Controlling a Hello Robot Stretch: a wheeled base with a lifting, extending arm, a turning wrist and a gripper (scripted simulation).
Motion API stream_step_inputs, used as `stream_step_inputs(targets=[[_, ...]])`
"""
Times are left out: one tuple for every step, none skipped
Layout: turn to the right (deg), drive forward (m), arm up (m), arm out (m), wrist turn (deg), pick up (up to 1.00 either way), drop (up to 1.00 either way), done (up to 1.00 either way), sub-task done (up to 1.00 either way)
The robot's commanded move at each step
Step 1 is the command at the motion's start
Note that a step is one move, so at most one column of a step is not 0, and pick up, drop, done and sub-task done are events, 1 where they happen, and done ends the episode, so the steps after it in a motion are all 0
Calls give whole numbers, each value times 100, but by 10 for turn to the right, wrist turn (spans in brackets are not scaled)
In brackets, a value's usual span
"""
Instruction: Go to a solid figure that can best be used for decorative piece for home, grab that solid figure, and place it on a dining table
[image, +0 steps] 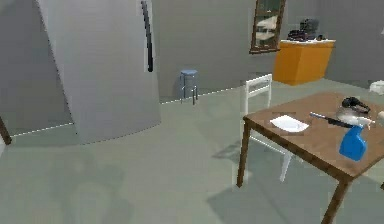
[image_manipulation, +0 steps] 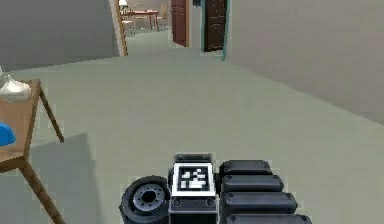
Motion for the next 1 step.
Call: stream_step_inputs(targets=[[-60,0,0,0,0,0,0,0,0]])
